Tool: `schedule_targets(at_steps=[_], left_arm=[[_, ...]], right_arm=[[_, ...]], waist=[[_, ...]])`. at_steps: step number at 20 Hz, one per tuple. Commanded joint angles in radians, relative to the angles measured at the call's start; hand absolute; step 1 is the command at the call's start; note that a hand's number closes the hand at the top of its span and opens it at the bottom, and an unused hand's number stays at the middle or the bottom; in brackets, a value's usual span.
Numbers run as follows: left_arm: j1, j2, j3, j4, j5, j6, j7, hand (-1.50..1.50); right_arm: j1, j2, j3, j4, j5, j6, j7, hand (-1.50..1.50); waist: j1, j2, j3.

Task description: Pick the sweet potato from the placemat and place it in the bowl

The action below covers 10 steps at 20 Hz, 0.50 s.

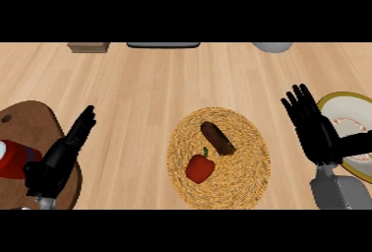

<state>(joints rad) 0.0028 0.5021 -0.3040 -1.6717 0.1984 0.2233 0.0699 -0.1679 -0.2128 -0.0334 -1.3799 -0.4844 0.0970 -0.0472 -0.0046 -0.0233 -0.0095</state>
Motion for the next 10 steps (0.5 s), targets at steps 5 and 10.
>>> schedule_targets(at_steps=[5, 10], left_arm=[[-0.058, 0.009, 0.079, 0.021, -0.017, 0.053, -0.007, 0.0], [-0.046, 0.004, 0.137, 0.056, 0.009, 0.094, 0.021, 0.0]], right_arm=[[-0.325, -0.222, 0.248, -0.256, 0.361, 0.164, -0.078, 1.5], [-0.3, -0.482, 0.284, -0.291, 0.802, 0.018, 0.041, -1.5]], waist=[[0.092, -0.007, -0.006], [-0.019, -0.014, -0.007]])
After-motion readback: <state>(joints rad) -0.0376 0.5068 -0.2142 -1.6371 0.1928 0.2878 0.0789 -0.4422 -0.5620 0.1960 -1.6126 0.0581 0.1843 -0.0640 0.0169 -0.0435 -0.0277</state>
